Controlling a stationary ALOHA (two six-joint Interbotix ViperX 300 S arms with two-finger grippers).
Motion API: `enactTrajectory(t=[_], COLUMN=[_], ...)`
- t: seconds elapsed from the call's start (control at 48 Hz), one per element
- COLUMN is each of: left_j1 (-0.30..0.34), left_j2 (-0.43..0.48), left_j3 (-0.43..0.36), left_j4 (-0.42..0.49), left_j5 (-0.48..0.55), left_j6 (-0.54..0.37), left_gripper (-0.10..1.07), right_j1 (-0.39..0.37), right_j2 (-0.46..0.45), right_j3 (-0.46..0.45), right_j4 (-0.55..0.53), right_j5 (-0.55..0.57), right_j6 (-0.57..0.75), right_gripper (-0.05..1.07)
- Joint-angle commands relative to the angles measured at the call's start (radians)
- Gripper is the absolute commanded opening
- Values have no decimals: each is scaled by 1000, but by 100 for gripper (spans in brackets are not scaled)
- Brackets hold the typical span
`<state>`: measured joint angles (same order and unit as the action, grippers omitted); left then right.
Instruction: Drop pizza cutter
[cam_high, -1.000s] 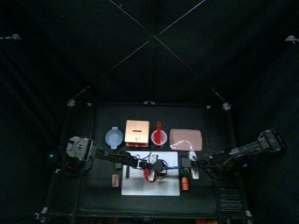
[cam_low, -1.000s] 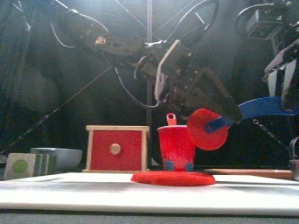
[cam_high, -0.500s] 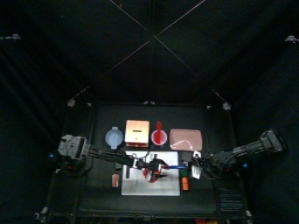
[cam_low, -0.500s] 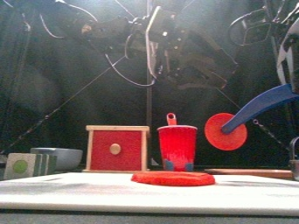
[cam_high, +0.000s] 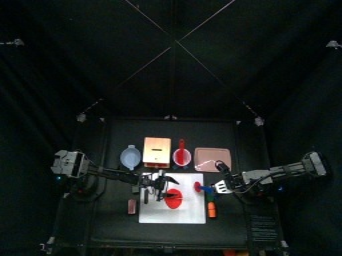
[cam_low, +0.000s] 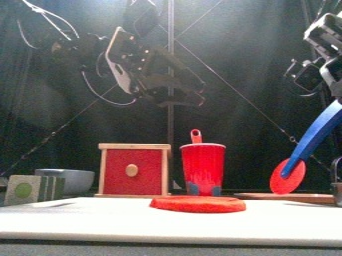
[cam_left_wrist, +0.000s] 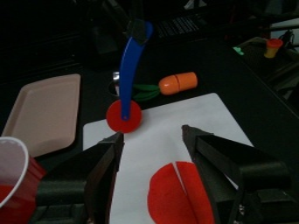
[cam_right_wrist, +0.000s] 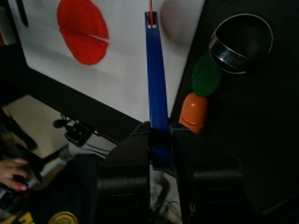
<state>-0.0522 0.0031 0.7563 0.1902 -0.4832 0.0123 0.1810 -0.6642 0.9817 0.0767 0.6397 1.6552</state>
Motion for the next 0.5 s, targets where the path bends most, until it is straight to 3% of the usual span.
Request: enactTrajectory(t=[0.0, 0.25, 0.479], left_j1=[3, 20, 20], left_j2=[-43, -78, -86], left_j3=[8, 72, 104], left_j4=[17, 64, 84], left_j5=[-11, -11, -12], left_j6=[0, 0, 0], left_gripper=[90, 90, 90], right_j1=[21, 103, 150], right_j2=[26, 121, 252], right_j3=[-14, -29, -69], right_j4=[-18, -51, -60], right_j5=[-38, -114, -206], right_j6=[64, 224, 232], right_gripper=[35, 56, 62])
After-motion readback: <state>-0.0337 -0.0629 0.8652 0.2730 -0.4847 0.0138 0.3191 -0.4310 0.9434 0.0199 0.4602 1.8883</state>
